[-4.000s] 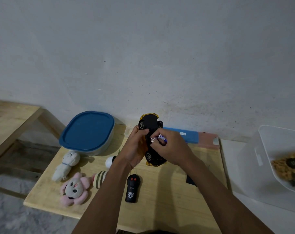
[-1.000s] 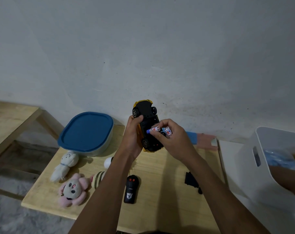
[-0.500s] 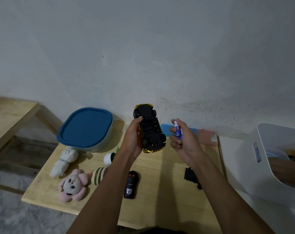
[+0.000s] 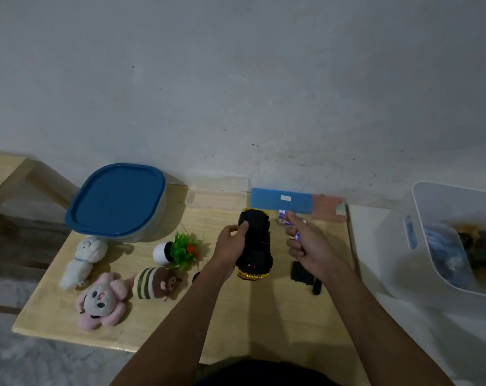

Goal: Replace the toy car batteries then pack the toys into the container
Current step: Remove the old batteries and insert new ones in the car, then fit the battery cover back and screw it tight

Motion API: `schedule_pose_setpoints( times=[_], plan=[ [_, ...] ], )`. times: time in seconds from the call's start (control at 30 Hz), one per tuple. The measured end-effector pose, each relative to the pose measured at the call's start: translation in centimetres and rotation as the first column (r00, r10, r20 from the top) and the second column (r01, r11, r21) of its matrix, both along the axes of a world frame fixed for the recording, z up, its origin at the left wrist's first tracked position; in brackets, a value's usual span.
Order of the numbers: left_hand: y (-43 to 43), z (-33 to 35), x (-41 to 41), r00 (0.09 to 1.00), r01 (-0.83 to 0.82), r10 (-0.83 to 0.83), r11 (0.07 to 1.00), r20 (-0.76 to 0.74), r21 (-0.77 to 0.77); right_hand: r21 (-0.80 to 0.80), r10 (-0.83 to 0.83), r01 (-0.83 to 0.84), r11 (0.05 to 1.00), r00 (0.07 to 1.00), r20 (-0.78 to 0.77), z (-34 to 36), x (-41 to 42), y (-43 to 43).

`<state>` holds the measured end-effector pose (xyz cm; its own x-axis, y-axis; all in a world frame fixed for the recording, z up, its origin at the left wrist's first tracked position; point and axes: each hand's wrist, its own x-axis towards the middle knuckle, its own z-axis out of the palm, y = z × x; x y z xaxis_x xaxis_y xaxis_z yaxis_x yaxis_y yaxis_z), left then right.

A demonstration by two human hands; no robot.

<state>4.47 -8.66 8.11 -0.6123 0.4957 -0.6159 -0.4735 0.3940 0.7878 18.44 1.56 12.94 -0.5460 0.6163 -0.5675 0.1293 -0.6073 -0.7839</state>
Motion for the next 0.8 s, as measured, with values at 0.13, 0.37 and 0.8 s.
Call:
schedule_pose_setpoints(
  times=[0.13, 0.37, 0.8],
  plan=[
    [0.4, -2.3, 1.3, 0.985, 0.151, -0.158, 0.984, -0.072, -0.093, 0.127, 0.014, -0.044, 0.991, 0.974, 0.224, -0.9, 0.9, 0.4],
    [0.2, -3.4, 2.1, 0.934, 0.266, -0.296, 0.95, -0.199, -0.161, 0.186, 0.062, -0.123, 0.975, 0.951, 0.304, -1.5, 0.9, 0.6],
    [1.5, -5.9, 1.5, 0.797, 0.154, -0.256, 0.962, -0.547, -0.226, 0.502, -0.047, -0.321, 0.803, 0.806, 0.59, -5.3, 3.3, 7.1]
  ],
)
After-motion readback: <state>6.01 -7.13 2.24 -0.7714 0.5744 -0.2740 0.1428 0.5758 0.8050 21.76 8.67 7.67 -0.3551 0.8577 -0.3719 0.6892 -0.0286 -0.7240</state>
